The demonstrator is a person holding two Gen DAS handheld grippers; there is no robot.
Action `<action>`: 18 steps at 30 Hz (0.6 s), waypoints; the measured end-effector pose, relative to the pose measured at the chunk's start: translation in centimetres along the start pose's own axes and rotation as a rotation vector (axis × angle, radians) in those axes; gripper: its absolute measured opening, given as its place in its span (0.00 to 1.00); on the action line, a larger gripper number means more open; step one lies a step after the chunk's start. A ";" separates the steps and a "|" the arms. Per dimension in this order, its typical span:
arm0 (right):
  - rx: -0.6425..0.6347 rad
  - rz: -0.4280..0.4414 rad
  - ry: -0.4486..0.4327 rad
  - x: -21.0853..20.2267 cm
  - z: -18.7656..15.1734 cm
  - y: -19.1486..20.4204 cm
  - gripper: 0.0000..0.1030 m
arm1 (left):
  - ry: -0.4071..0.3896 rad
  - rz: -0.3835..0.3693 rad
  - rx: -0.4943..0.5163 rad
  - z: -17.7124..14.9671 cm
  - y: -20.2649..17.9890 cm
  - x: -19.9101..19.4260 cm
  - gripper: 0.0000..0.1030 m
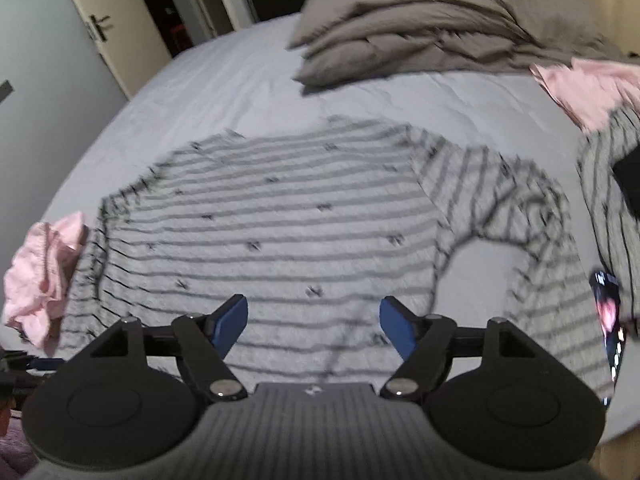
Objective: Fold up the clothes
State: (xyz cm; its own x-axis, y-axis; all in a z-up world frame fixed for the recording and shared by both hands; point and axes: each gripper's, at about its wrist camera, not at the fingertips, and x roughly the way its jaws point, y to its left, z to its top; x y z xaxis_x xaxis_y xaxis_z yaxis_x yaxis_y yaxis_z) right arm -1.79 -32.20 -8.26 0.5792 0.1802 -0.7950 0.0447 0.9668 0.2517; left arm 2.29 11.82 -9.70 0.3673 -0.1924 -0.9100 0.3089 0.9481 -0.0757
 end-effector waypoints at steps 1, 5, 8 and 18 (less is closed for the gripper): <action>-0.003 -0.006 0.017 0.5 -0.4 -0.2 0.74 | -0.010 0.013 0.019 -0.5 -0.6 0.2 0.52; -0.027 -0.059 0.058 2.0 -1.5 -1.3 0.74 | -0.021 0.063 0.073 -1.9 -1.9 1.8 0.52; 0.004 -0.080 0.095 3.0 -2.0 -2.8 0.74 | -0.019 0.109 0.093 -2.3 -1.8 3.0 0.44; 0.064 -0.091 0.132 3.7 -3.0 -4.6 0.73 | -0.199 -0.026 -0.261 -0.8 5.8 -4.7 0.02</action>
State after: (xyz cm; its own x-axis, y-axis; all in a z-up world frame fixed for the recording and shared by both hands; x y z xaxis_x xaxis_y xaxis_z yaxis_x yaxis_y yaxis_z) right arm -2.27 -35.48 -14.03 0.4586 0.1187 -0.8807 0.1463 0.9674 0.2066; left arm 1.66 18.38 -6.19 0.5346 -0.2384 -0.8108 0.0944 0.9702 -0.2231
